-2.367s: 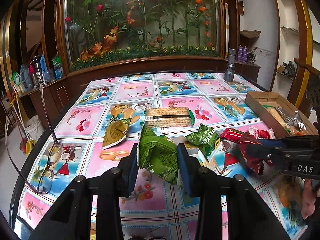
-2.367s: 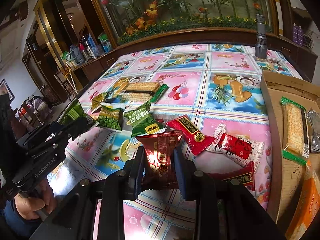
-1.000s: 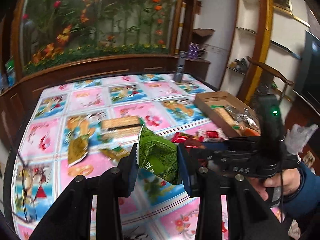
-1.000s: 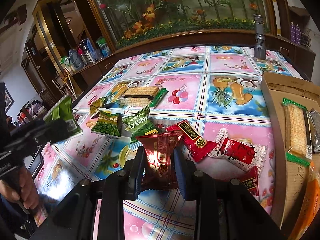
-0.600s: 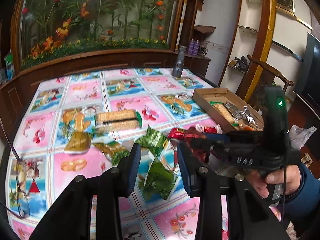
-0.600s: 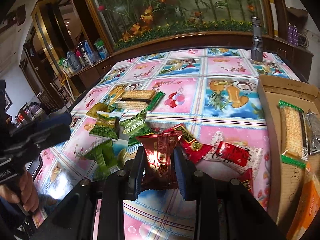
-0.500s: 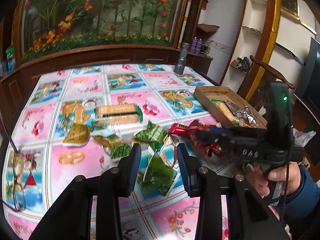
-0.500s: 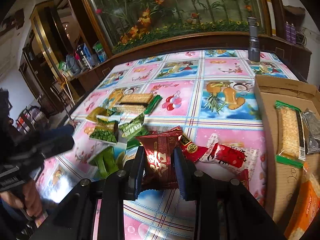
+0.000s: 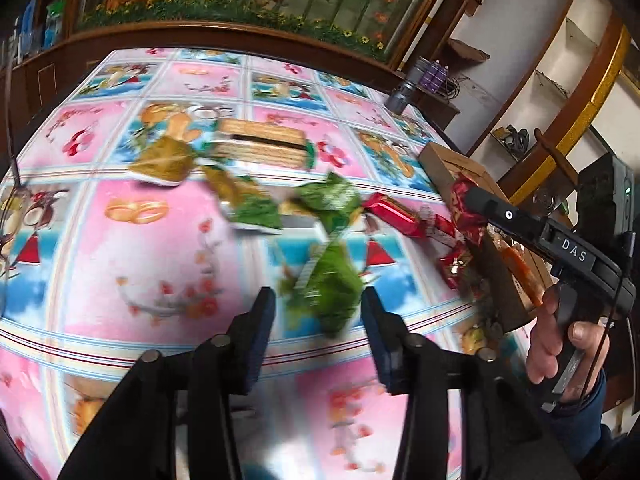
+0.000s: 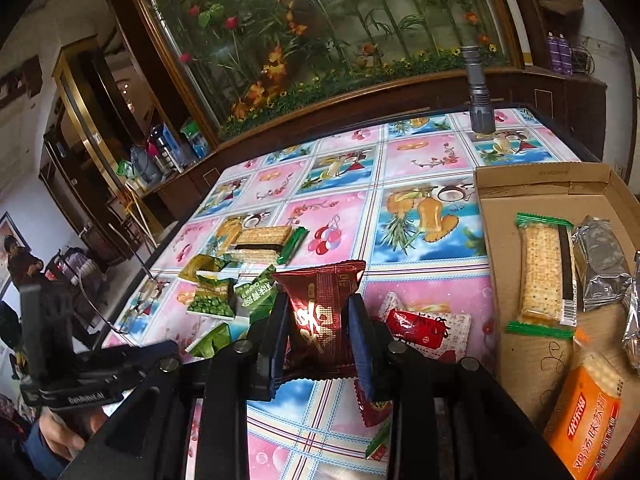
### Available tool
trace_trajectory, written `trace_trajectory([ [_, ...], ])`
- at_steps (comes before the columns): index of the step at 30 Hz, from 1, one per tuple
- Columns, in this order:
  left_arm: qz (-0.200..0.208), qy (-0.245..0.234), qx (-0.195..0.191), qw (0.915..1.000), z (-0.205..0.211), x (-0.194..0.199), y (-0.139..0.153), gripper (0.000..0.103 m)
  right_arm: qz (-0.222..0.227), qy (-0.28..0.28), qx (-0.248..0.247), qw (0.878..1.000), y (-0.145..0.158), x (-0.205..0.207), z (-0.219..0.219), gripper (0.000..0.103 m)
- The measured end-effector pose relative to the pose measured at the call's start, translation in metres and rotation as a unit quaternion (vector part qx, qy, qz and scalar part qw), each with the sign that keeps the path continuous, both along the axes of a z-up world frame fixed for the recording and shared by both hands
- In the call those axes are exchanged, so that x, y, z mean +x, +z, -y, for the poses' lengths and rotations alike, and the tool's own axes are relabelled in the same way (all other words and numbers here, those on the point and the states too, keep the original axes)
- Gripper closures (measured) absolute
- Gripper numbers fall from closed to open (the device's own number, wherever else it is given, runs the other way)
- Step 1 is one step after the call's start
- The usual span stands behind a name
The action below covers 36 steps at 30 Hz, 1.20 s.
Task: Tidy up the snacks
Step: 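Lift the dark red packet and green bag off the table, then carry both packs over the cardboard box and open both grippers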
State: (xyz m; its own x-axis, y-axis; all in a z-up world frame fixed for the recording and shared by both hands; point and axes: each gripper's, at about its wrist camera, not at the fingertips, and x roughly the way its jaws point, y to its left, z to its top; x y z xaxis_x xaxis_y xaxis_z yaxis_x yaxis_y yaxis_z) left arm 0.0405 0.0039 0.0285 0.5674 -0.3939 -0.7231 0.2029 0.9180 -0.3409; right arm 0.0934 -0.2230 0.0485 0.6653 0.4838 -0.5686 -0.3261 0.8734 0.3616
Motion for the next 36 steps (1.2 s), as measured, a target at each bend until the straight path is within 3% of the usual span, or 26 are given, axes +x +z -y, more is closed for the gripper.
trace_trajectory([
  [1,0.006,0.006,0.014,0.9999,0.009,-0.001,0.002,0.037,0.003,-0.003,-0.001,1.000,0.002,-0.001,0.001,0.072],
  [3,0.011,0.028,0.044,0.9986,0.024,0.003,0.003,0.027,0.011,-0.009,0.000,1.000,0.005,-0.002,0.005,0.072],
  [5,0.005,0.036,0.058,0.9976,0.035,0.011,-0.001,0.027,0.018,-0.013,0.007,1.000,0.009,-0.004,0.009,0.072],
  [6,0.004,0.045,0.070,0.9965,0.040,0.016,-0.005,0.027,0.023,-0.016,0.011,1.000,0.012,-0.005,0.012,0.072],
  [7,0.002,0.046,0.073,0.9962,0.042,0.019,-0.008,0.035,0.027,-0.020,0.014,0.999,0.014,-0.006,0.014,0.072],
  [8,-0.001,0.044,0.072,0.9964,0.044,0.023,-0.012,0.043,0.030,-0.025,0.020,0.999,0.016,-0.006,0.018,0.072],
  [9,-0.004,0.048,0.076,0.9959,0.045,0.026,-0.017,0.061,0.031,-0.027,0.025,0.999,0.018,-0.006,0.021,0.072],
  [14,0.013,0.047,0.080,0.9956,0.048,0.020,-0.018,0.065,0.033,-0.039,0.051,0.997,0.024,-0.006,0.034,0.072],
  [17,0.016,0.039,0.063,0.9971,0.049,0.015,-0.015,0.067,0.043,-0.045,0.057,0.996,0.031,-0.009,0.042,0.072],
  [21,0.027,0.032,0.057,0.9975,0.058,0.010,-0.005,0.067,0.053,-0.082,0.059,0.993,0.039,-0.010,0.066,0.072],
  [26,0.041,-0.001,0.039,0.9984,0.088,0.006,0.015,0.067,0.046,-0.134,0.083,0.987,0.043,-0.007,0.112,0.072],
  [29,0.049,-0.020,0.024,0.9983,0.110,0.010,0.030,0.067,0.047,-0.171,0.071,0.982,0.045,-0.008,0.133,0.072],
  [36,0.068,-0.091,-0.003,0.9935,0.187,0.009,0.057,0.067,0.016,-0.230,0.073,0.970,0.036,-0.003,0.181,0.072],
])
